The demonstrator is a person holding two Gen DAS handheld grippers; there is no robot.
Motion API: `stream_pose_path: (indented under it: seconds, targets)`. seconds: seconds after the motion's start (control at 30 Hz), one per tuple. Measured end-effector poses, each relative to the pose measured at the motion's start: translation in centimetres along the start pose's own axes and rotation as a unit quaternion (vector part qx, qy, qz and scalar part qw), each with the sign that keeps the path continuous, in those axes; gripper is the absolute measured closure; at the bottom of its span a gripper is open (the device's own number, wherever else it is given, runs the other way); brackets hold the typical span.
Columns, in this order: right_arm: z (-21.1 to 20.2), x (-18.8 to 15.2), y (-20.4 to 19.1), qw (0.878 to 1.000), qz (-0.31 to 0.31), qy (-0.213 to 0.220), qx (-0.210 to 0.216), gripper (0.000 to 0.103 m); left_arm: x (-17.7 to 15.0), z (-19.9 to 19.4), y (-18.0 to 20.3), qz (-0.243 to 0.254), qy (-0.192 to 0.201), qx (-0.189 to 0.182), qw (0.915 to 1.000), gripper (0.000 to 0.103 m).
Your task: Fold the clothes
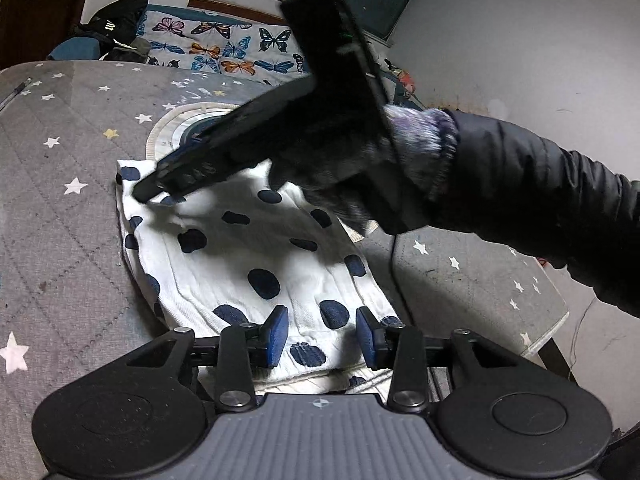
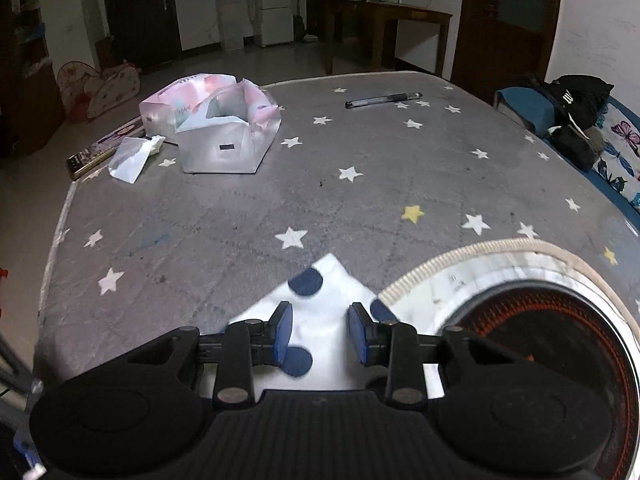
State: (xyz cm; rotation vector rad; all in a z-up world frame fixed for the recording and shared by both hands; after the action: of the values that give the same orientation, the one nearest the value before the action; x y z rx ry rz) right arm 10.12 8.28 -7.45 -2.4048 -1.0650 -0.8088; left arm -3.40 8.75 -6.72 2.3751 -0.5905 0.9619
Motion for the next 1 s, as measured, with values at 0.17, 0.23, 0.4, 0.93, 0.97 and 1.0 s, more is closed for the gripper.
stream_pose_path:
  seconds: [0.17, 0.23, 0.4, 0.93, 0.97, 1.0]
  targets:
    - [1.3, 0.8, 0.3, 1.000, 0.006, 0.002, -0.008, 0.072, 0.1, 0.1, -0.1, -0.002, -0.001, 0.000, 1.0000, 0.062]
    - [0.9, 1.1, 0.5, 1.000, 0.010, 0.010, -0.010, 0.072, 0.3, -0.1, 0.0, -0.002, 0.001, 0.002, 1.0000, 0.062]
    - [-1.8, 0.5, 0.5, 1.000, 0.005, 0.016, 0.000, 0.071, 1.0, -1.6, 0.2, 0.004, 0.023, 0.010, 0.9997, 0.057]
    - [-6.2, -5.5, -4.1, 0.999, -0.035, 0.010, 0.034, 0.065, 0.0, -2.3, -0.2, 0.000, 0.018, 0.038, 0.9991, 0.050]
    - [-6.8, -5.6, -4.1, 0.999, -0.031, 0.015, 0.034, 0.064, 0.0, -2.5, -0.1, 0.002, 0.021, 0.038, 0.9990, 0.049]
    - [-7.4, -5.8, -3.9, 0.999, -0.027, 0.019, 0.031, 0.064, 0.0, -2.8, 0.0, 0.004, 0.023, 0.040, 0.9989, 0.049]
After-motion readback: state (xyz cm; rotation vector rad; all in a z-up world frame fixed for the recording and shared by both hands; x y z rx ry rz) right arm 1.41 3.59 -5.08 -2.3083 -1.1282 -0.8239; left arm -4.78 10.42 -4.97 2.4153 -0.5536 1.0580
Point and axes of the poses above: each gripper's, at about its wrist camera, not at the fingertips, and z roughly the way its jaws point, y to its right, x to its top, the point moved 7 cm from there along z, roughly the way its jaws point, and after that the axes turned 9 degrees about z, right-handed, at the moved point
